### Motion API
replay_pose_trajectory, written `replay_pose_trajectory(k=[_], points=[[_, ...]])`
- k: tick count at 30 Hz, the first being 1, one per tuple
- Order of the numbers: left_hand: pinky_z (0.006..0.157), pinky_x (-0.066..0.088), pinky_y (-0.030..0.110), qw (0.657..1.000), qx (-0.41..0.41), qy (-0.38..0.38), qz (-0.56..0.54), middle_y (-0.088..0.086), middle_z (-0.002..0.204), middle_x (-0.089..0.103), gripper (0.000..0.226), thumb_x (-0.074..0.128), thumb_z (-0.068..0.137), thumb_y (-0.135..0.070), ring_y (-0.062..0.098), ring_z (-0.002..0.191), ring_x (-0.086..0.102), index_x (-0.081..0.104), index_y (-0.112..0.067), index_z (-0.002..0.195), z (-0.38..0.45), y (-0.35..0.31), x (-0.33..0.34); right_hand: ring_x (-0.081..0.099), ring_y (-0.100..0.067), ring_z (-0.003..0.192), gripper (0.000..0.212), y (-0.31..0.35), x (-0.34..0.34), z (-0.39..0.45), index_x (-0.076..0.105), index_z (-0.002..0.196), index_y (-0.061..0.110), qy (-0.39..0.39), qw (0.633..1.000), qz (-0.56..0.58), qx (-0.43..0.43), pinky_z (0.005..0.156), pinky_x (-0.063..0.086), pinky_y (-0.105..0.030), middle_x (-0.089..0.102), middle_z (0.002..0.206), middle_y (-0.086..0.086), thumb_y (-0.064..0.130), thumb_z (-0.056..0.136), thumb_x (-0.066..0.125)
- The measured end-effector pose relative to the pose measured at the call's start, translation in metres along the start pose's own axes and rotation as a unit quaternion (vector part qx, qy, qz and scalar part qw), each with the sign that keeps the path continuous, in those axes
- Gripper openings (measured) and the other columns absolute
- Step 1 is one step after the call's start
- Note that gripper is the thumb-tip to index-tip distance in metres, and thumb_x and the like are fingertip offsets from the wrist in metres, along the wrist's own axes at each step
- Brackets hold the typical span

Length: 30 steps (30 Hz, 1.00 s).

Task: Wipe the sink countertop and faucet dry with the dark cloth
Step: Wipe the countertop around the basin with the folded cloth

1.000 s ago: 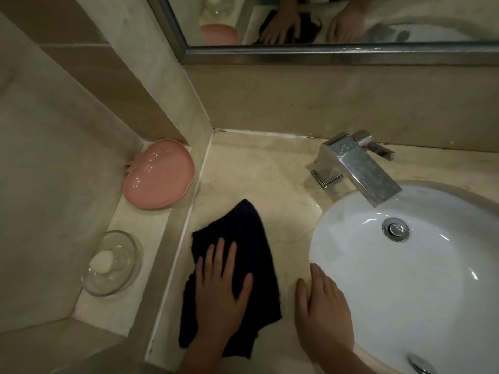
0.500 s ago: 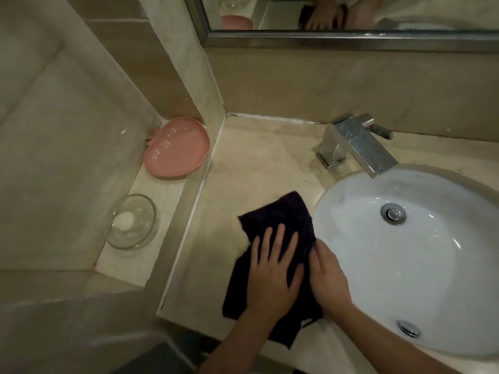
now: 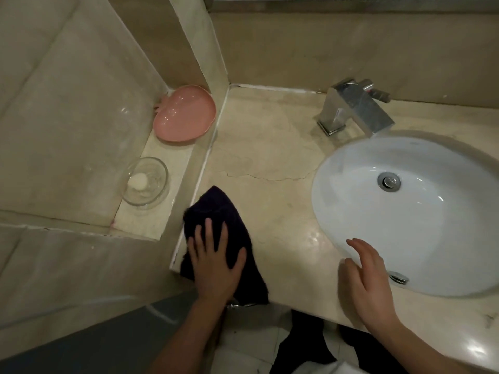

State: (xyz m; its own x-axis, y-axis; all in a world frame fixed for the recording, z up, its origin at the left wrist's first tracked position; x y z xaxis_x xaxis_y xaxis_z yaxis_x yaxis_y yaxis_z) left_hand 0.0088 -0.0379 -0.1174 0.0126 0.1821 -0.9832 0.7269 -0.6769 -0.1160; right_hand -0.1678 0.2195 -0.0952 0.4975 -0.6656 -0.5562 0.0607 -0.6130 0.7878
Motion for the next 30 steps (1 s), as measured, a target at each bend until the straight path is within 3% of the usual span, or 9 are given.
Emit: replay_pose_trajectory(k=[3,8,12,16,19,21,25,27,30], points=[[0.122,0.014,0.058,0.996,0.09,0.014,-0.019,0.009,0.167,0.014,0.073,0.036,0.095,-0.065,0.036,0.154,0.011,0.031,-0.027,0.157,-0.017,-0.067,0.01,0.032,0.0,0.133,0.049,-0.002,-0.008,-0.001,0.052,0.137,0.02,-0.021,1.0,0.005,0.002,0.111,0.024,-0.028,0.046,0.145,0.007,0.032,0.092,0.036],[0.122,0.017,0.057,0.984,0.163,0.018,-0.064,0.006,0.167,0.018,0.071,0.046,0.094,-0.059,0.033,0.154,0.013,0.03,-0.03,0.157,-0.055,-0.178,0.022,0.035,-0.013,0.136,0.048,-0.005,-0.025,0.001,0.05,0.138,0.019,-0.056,0.998,0.004,0.018,0.115,0.028,-0.036,0.047,0.144,0.004,0.027,0.093,0.033],[0.123,0.018,0.051,0.973,0.219,0.019,-0.077,0.002,0.168,0.016,0.068,0.045,0.098,-0.052,0.024,0.155,0.012,0.025,-0.027,0.159,-0.062,-0.186,0.025,0.036,-0.016,0.136,0.049,-0.01,-0.039,-0.004,0.048,0.139,0.017,-0.077,0.997,-0.019,0.017,0.116,0.031,-0.043,0.047,0.145,0.0,0.028,0.093,0.034],[0.124,0.014,0.049,0.988,0.153,0.003,-0.03,0.002,0.168,0.014,0.068,0.038,0.099,-0.054,0.024,0.154,0.015,0.023,-0.026,0.159,-0.035,-0.119,0.019,0.034,-0.016,0.138,0.05,-0.019,-0.048,-0.017,0.047,0.141,0.018,-0.071,0.996,-0.047,0.009,0.114,0.034,-0.048,0.044,0.147,0.001,0.031,0.094,0.033],[0.124,0.014,0.051,0.997,0.076,-0.013,-0.022,0.006,0.168,0.013,0.068,0.031,0.102,-0.054,0.027,0.155,0.012,0.019,-0.021,0.16,-0.024,-0.089,0.012,0.034,-0.015,0.138,0.052,-0.021,-0.047,-0.027,0.047,0.142,0.017,-0.059,0.997,-0.043,0.012,0.117,0.031,-0.043,0.043,0.148,0.001,0.031,0.094,0.033],[0.123,0.014,0.053,0.998,0.062,-0.008,-0.027,0.009,0.168,0.012,0.069,0.031,0.101,-0.053,0.031,0.154,0.012,0.02,-0.02,0.16,-0.032,-0.109,0.016,0.033,-0.014,0.139,0.051,-0.022,-0.042,-0.032,0.047,0.142,0.015,-0.056,0.998,-0.032,0.017,0.116,0.025,-0.033,0.043,0.148,0.0,0.028,0.094,0.034],[0.121,0.017,0.054,0.982,0.18,0.012,-0.064,0.009,0.166,0.018,0.07,0.041,0.097,-0.05,0.031,0.153,0.018,0.025,-0.023,0.159,-0.074,-0.198,0.032,0.032,-0.005,0.136,0.044,-0.023,-0.037,-0.033,0.048,0.142,0.014,-0.057,0.998,-0.031,0.004,0.115,0.023,-0.027,0.045,0.148,-0.002,0.019,0.1,0.037],[0.121,0.015,0.052,0.981,0.174,0.018,-0.084,0.006,0.167,0.017,0.065,0.036,0.1,-0.048,0.027,0.154,0.017,0.022,-0.026,0.159,-0.084,-0.226,0.034,0.029,-0.001,0.136,0.042,-0.022,-0.038,-0.032,0.047,0.144,0.014,-0.057,0.997,-0.05,-0.018,0.116,0.024,-0.029,0.043,0.15,0.0,0.011,0.103,0.042],[0.122,0.014,0.046,0.969,0.167,0.016,-0.184,-0.003,0.167,0.018,0.052,0.028,0.107,-0.035,0.019,0.154,0.018,0.027,-0.026,0.158,-0.079,-0.224,0.022,0.03,-0.002,0.139,0.044,-0.022,-0.04,-0.028,0.046,0.145,0.013,-0.066,0.994,-0.078,-0.049,0.118,0.021,-0.025,0.041,0.152,0.002,0.016,0.102,0.038]])
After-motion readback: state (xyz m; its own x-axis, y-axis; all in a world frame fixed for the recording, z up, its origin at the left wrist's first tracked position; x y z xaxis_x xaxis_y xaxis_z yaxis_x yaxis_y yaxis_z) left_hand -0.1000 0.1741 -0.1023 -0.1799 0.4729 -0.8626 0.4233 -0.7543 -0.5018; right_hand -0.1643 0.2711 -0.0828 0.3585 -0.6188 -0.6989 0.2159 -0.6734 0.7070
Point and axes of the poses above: each hand's wrist, its own z-axis towards the middle knuckle, its own x-axis out of the palm, y = z × x, the point moved 2 cm from there along z, towards the middle knuckle
